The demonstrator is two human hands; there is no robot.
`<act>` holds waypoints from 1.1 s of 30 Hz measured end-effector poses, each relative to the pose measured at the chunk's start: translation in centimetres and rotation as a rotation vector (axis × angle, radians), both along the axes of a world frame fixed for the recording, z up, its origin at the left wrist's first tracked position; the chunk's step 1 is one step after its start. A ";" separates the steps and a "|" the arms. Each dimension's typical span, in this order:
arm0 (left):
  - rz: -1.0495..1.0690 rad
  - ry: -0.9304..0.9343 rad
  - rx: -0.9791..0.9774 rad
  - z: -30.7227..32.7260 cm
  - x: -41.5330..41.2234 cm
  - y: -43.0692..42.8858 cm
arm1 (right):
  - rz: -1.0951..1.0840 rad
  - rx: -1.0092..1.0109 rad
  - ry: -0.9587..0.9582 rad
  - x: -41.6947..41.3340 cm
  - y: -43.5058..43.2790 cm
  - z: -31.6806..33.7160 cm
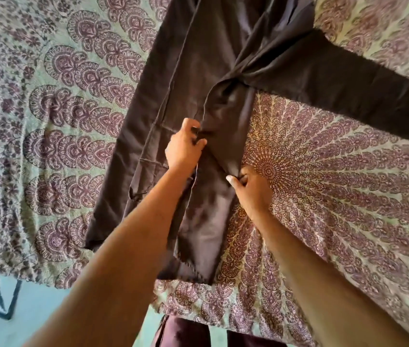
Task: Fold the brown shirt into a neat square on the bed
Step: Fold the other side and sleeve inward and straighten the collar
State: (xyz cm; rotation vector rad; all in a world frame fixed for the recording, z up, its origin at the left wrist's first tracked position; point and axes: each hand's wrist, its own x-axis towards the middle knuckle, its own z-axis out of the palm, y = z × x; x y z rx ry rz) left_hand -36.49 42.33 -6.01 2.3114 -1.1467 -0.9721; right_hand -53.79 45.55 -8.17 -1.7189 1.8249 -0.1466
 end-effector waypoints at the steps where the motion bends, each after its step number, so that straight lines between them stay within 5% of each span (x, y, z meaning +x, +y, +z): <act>1: 0.023 -0.016 0.034 -0.2 0.6 -0.6 | 0.008 -0.013 0.006 -0.1 0.0 -0.1; 6: -0.114 -0.193 0.072 0.5 0.7 -3.2 | -0.057 -0.220 -0.045 -0.9 0.1 -0.3; 12: -0.317 -0.138 -0.066 2.4 -4.4 -9.3 | -0.558 -0.393 -0.188 -7.2 -6.8 -0.9; 18: -0.496 -0.109 -0.108 2.7 -12.5 -14.1 | -1.254 -0.191 -0.852 -17.5 -15.1 1.5; 21: -0.518 -0.060 -0.134 2.6 -15.0 -15.1 | -1.461 -0.065 -1.259 -21.0 -17.4 2.9; 23: -0.509 -0.028 -0.152 2.4 -15.8 -15.6 | -1.534 -0.074 -1.362 -22.5 -18.6 3.3; 29: -0.438 0.016 -0.169 2.3 -14.1 -17.2 | -1.500 -0.195 -1.134 -22.2 -21.8 3.6; 31: -0.359 0.086 -0.217 2.9 -12.7 -17.6 | -1.220 -0.358 -0.800 -20.0 -23.4 4.7; 33: -0.200 0.188 -0.275 4.0 -10.8 -18.1 | -0.711 -0.556 -0.509 -15.8 -24.8 6.2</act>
